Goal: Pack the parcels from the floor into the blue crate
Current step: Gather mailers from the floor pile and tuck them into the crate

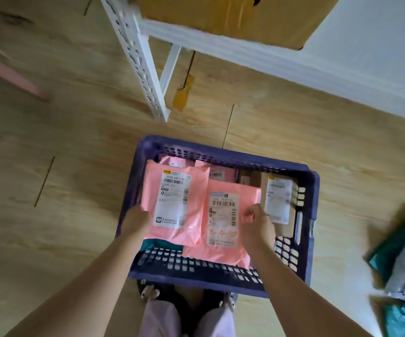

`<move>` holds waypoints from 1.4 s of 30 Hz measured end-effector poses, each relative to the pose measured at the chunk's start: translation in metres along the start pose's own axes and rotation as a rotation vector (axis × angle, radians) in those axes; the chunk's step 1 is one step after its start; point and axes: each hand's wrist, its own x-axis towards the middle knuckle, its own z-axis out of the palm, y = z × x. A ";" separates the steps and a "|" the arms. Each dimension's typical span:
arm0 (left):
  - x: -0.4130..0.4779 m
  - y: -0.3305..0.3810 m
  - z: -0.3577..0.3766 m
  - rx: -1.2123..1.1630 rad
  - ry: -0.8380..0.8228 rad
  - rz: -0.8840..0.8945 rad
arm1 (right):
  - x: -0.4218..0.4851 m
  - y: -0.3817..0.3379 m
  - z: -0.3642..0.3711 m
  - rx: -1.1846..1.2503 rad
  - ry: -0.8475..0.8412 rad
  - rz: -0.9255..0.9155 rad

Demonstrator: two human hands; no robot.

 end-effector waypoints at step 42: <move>0.057 -0.016 0.086 1.115 0.015 0.713 | 0.040 0.019 0.081 -0.688 -0.586 -0.336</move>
